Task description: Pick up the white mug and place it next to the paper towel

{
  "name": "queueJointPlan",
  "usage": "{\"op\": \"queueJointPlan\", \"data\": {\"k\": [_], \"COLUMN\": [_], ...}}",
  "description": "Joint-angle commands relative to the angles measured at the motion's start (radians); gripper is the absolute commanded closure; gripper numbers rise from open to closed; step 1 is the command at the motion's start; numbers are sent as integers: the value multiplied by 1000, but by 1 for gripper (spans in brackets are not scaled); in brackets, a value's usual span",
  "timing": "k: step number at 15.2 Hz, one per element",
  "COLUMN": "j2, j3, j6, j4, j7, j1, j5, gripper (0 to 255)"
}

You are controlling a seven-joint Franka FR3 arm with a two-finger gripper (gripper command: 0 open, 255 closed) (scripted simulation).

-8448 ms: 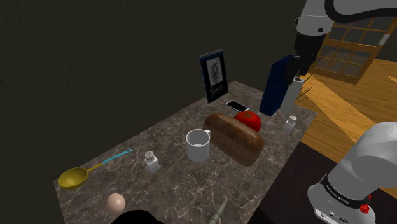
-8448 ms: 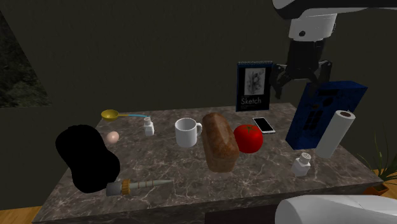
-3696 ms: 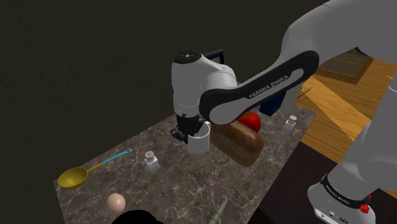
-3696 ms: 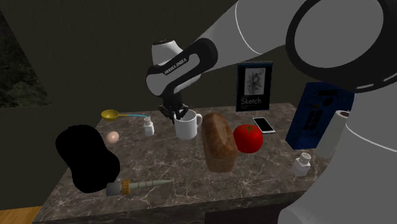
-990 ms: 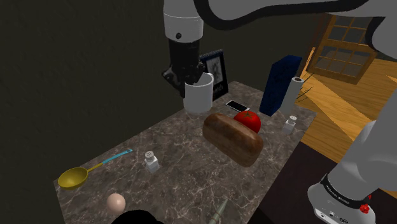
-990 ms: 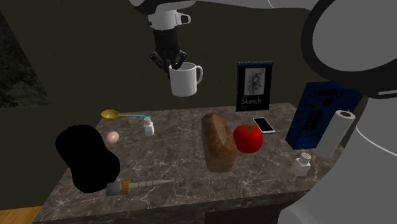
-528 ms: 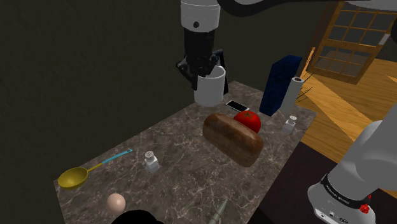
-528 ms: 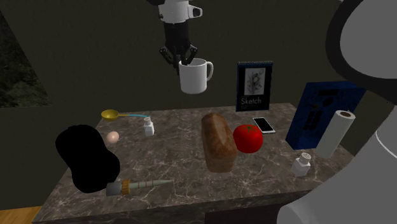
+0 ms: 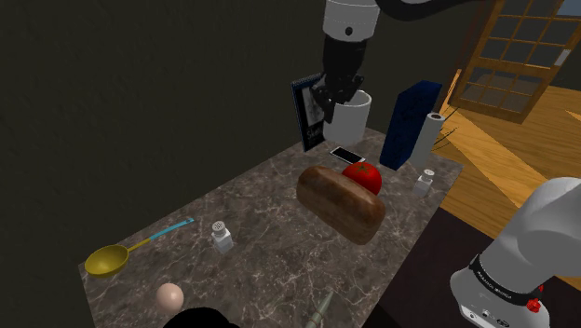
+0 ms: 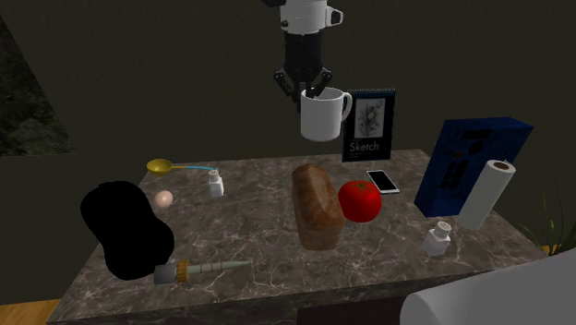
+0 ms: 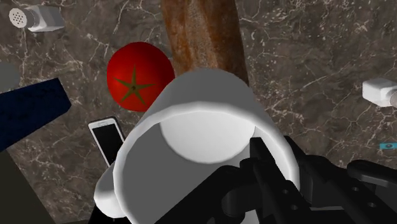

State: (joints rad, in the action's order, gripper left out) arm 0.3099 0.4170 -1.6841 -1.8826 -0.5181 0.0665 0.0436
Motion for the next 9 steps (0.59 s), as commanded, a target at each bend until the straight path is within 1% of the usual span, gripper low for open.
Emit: {"op": "queueJointPlan", "data": {"k": [1, 5, 9], "j2": [62, 167, 256], "j3": [-40, -121, -201], "j6": [-1, 5, 15], "j4": [-59, -158, -237], "j7": [54, 153, 249], "j1": [-6, -18, -32], "j5": [16, 26, 16], "gripper": [255, 255, 255]}}
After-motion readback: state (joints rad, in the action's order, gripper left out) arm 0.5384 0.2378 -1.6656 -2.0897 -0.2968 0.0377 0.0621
